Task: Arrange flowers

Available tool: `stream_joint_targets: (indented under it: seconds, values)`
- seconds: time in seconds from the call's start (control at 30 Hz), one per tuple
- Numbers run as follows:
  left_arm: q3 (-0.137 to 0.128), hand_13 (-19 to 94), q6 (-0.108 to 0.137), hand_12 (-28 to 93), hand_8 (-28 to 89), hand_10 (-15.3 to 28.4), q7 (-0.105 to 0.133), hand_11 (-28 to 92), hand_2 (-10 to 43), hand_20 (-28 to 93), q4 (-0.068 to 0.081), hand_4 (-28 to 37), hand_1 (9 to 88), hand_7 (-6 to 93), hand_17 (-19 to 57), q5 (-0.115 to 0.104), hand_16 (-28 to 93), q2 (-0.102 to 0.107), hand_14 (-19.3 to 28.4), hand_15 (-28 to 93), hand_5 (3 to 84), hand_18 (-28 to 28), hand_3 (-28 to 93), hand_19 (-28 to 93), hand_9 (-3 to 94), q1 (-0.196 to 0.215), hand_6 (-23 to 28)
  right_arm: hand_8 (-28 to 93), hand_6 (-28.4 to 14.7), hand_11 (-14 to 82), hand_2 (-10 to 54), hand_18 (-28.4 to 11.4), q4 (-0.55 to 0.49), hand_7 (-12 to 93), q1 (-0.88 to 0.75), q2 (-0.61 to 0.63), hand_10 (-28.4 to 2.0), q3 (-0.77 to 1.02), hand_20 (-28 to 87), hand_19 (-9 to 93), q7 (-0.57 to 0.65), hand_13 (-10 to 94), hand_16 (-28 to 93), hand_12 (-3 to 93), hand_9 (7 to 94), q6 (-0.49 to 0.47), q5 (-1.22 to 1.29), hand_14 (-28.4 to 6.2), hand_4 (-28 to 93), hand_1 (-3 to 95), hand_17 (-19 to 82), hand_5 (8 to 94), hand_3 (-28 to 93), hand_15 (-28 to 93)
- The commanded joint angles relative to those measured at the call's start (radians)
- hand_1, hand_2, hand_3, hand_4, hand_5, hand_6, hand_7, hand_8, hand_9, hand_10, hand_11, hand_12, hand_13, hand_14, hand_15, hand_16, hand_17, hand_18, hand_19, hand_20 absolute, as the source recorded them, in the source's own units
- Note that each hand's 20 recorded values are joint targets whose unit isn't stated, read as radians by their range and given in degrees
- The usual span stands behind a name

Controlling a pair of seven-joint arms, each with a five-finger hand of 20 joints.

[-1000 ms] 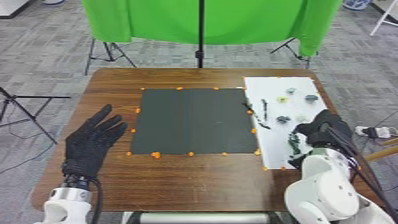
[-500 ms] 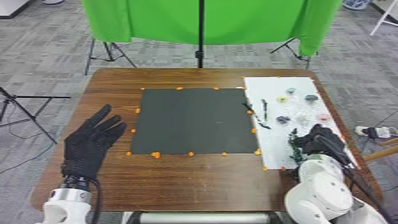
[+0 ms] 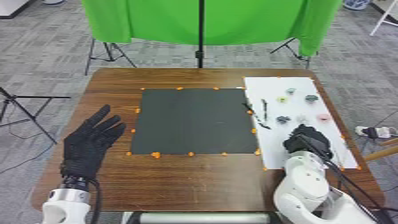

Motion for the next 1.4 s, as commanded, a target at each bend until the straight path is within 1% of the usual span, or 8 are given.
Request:
stream_joint_targets:
  seconds: [0.03, 0.47, 0.83, 0.93, 1.0, 1.13, 1.23, 1.4]
  values:
    - [-0.009, 27, 0.015, 11, -9, 20.0, -0.009, 24, 5.4, 11, -0.011, -24.3, 23.3, 11.2, -9.5, -0.004, -9, -0.006, 28.0, 51, 39.5, 25.8, 82, 53, 36.5, 0.019, 9.3, 7, -2.5, 47.5, -9.5, -22.0, 0.04, 23, -0.04, -0.011, -12.7, -0.062, 47, 93, -0.039, 82, 18, 20.5, 88.1, 0.018, 0.012, -9.0, -28, 57.0, 53, 87.8, 66, 73]
    - [-0.028, 27, 0.022, 11, -9, 20.1, 0.004, 24, 5.5, 11, -0.018, -24.1, 23.3, 11.3, -9.4, -0.007, -9, 0.013, 28.0, 51, 39.5, 25.8, 81, 53, 36.5, 0.018, 9.4, 13, -4.6, 46.8, -9.5, -21.9, -0.07, 20, 0.01, 0.04, -12.2, -0.039, 56, 93, -0.038, 86, 20, 20.6, 93.5, 0.218, -0.161, -9.1, -28, 57.2, 56, 92.8, 74, 74]
    - [-0.037, 27, 0.024, 11, -9, 20.0, 0.002, 24, 5.6, 11, -0.024, -24.2, 23.3, 11.2, -9.4, -0.006, -9, 0.037, 28.0, 51, 39.5, 25.8, 81, 53, 36.5, 0.003, 9.4, 14, -5.3, 48.1, -9.5, -22.3, -0.14, 20, 0.168, -0.092, -12.2, -0.103, 59, 93, -0.197, 86, 21, 20.9, 93.5, 0.197, -0.095, -9.3, -28, 57.0, 56, 93.4, 75, 75]
    - [-0.044, 27, 0.036, 11, -9, 20.0, 0.004, 24, 5.6, 11, -0.034, -24.2, 23.4, 11.3, -9.5, -0.005, -9, 0.059, 28.0, 51, 39.5, 25.8, 81, 53, 36.5, -0.001, 9.4, 15, -5.4, 48.1, -9.5, -22.4, -0.09, 20, 0.248, -0.2, -12.3, -0.163, 59, 93, -0.296, 86, 21, 20.9, 93.5, 0.169, -0.062, -9.3, -28, 56.9, 56, 93.4, 75, 75]
    - [-0.034, 27, 0.044, 11, -9, 20.1, 0.036, 24, 5.6, 11, -0.038, -24.1, 23.4, 11.3, -9.5, -0.015, -9, 0.09, 28.0, 51, 39.5, 25.8, 81, 53, 36.5, 0.0, 9.4, 15, -5.4, 48.1, -9.5, -22.5, -0.043, 20, 0.301, -0.278, -12.3, -0.204, 59, 93, -0.353, 86, 21, 20.8, 93.6, 0.152, -0.045, -9.3, -28, 56.9, 56, 93.5, 75, 75]
    - [-0.028, 27, 0.046, 11, -9, 20.1, 0.033, 24, 5.6, 11, -0.042, -24.2, 23.4, 11.3, -9.5, -0.012, -9, 0.122, 28.0, 51, 39.5, 25.8, 81, 53, 36.5, -0.04, 9.4, 15, -5.5, 48.3, -9.5, -22.4, 0.093, 20, 0.405, -0.413, -11.8, -0.29, 59, 93, -0.43, 87, 20, 20.8, 93.6, 0.139, -0.024, -9.0, -28, 56.8, 56, 93.5, 76, 75]
    - [0.0, 27, 0.032, 11, -9, 20.1, -0.002, 24, 5.6, 11, -0.018, -24.2, 23.4, 11.3, -9.4, -0.003, -9, 0.126, 28.0, 51, 39.4, 25.8, 81, 53, 36.5, -0.114, 9.4, 15, -5.4, 48.4, -9.5, -22.4, 0.196, 20, 0.472, -0.462, -11.7, -0.363, 60, 93, -0.42, 87, 20, 20.7, 93.7, 0.161, 0.011, -8.7, -28, 56.9, 56, 93.5, 75, 75]
    - [0.039, 27, 0.014, 11, -9, 20.1, -0.03, 24, 5.5, 11, 0.009, -24.1, 23.4, 11.3, -9.3, 0.008, -9, 0.121, 28.0, 51, 39.5, 25.9, 81, 53, 36.4, -0.193, 9.4, 15, -5.3, 48.4, -9.5, -22.1, 0.331, 20, 0.538, -0.519, -11.7, -0.444, 60, 93, -0.387, 87, 21, 20.6, 93.7, 0.119, 0.089, -8.7, -28, 56.5, 56, 93.5, 75, 75]
